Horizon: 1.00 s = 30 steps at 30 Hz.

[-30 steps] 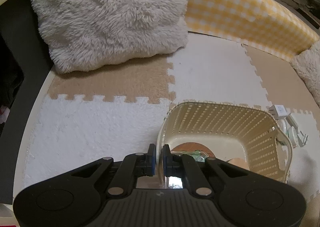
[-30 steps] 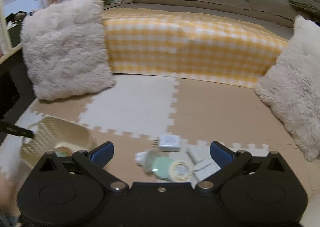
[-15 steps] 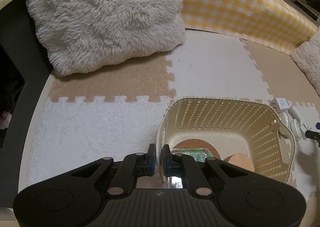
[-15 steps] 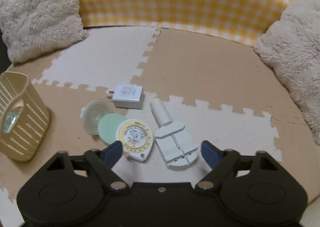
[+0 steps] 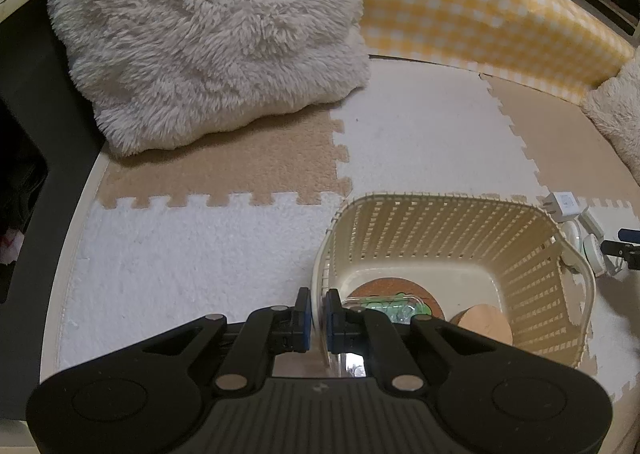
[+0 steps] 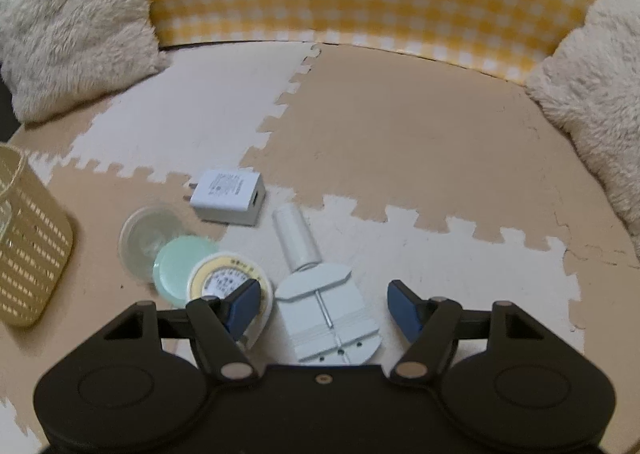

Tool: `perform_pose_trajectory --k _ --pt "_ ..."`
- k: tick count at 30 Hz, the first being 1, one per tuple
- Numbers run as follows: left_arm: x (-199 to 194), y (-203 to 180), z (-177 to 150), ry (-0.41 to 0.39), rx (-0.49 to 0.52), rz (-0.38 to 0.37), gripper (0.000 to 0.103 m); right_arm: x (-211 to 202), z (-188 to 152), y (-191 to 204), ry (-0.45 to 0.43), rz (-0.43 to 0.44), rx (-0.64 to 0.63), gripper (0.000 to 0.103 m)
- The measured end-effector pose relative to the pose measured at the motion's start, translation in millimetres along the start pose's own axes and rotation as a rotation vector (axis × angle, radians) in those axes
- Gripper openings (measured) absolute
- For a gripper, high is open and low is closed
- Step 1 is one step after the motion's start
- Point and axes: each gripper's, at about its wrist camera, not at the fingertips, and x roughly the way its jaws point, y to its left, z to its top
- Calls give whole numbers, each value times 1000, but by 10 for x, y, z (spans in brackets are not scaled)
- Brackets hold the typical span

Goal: Organize rigid objects
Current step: 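Grasp the white watch-band tool with the right tool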

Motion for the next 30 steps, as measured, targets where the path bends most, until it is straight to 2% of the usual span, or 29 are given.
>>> perform_pose_trajectory --k 4,5,12,21,25,27,30 --pt "0 3 1 0 2 1 7 9 0 -77 27 44 52 64" --pt "-1 3 1 0 1 1 7 3 1 -78 39 48 57 57" --pt "-4 4 2 0 3 2 7 -57 -49 -46 128 26 101 47" --pt "-16 4 -7 1 3 2 7 -202 -198 70 271 35 119 47" --pt "-20 -1 -10 1 5 6 7 -270 -213 81 237 42 133 48" --pt "-24 -6 -15 1 8 8 7 -258 -191 81 221 34 133 56" --pt "-29 -6 -18 1 6 8 7 -183 -190 83 226 28 125 58"
